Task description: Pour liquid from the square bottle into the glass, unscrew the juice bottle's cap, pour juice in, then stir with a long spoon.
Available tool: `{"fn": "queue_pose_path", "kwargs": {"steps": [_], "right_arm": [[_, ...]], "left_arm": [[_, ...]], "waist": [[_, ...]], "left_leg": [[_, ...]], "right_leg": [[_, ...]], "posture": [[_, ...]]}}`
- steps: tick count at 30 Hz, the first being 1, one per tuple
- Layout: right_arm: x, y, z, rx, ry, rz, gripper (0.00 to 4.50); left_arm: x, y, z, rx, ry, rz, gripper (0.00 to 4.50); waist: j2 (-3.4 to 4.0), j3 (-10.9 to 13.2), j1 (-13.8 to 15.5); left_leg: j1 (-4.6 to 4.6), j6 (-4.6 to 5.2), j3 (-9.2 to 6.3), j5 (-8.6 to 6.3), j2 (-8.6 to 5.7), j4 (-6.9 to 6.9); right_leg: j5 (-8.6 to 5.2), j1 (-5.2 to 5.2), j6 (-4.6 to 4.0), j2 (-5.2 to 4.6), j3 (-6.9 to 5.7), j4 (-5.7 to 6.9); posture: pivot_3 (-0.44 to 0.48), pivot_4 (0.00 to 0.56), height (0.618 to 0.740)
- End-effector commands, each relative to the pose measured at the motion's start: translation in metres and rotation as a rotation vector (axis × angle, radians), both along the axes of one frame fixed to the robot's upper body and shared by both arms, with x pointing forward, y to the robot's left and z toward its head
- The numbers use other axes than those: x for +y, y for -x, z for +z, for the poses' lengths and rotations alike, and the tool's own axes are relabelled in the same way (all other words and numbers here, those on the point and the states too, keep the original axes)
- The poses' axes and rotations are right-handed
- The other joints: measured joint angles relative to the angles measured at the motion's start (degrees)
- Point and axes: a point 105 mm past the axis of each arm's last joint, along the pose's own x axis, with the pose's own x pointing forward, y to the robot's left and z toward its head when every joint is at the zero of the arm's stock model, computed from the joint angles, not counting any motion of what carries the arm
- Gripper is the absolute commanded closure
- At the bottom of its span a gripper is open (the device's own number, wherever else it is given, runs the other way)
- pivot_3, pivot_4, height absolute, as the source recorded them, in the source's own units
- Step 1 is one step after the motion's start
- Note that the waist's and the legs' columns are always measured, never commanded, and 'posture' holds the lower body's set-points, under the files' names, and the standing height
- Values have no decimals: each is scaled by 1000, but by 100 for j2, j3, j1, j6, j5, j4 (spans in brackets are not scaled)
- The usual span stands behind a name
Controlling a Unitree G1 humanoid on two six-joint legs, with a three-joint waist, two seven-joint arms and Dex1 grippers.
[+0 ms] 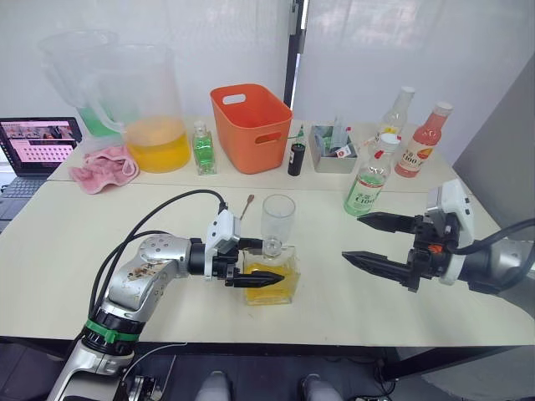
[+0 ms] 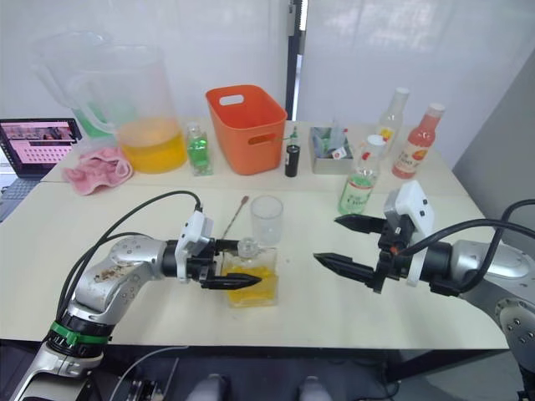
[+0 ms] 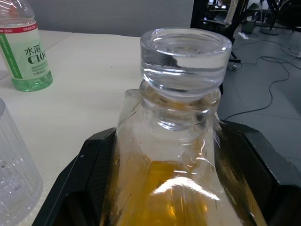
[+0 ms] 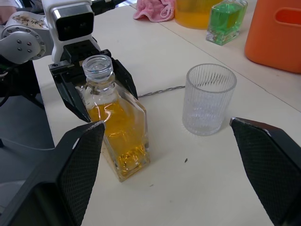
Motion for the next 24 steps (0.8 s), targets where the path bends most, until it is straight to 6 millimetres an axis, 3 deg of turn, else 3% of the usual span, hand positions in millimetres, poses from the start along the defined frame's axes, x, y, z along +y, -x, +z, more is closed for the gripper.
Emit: {"fn": "queue_pose_path", "kwargs": {"steps": [1,10,15,18,24], "right_arm": [[15,5,9,-45,-24,51,0],[60,2,17,-74,-56,168,0],[90,1,12,-74,-42,239,0],[98,-5,-2,-68,3,238,0],[102,-10,-9,-65,7,227,0]], "left_arm": [[-3,2,7,-48,30,-12,1670],[-10,10,2,-45,28,-39,1670],[-15,11,-3,-35,19,-57,1670],[-19,12,-7,-38,1,-84,1670],[-27,9,-6,-43,14,-91,1670]], "waist": [[1,0,0],[3,0,5],[4,-1,35],[5,-2,75],[5,-2,136]], "left_leg": [[0,0,0,0,0,0],[-1,1,0,1,0,2],[-2,2,0,1,-1,2],[-2,1,0,1,-2,2],[-4,1,0,1,-4,4]], "right_leg": [[0,0,0,0,0,0],[2,0,-3,0,0,1],[6,1,-8,-1,0,0],[8,2,-12,-1,0,-1],[15,1,-24,-2,0,-1]], "posture": [[0,150,703],[0,150,703],[0,150,703],[0,150,703],[0,150,703]]}}
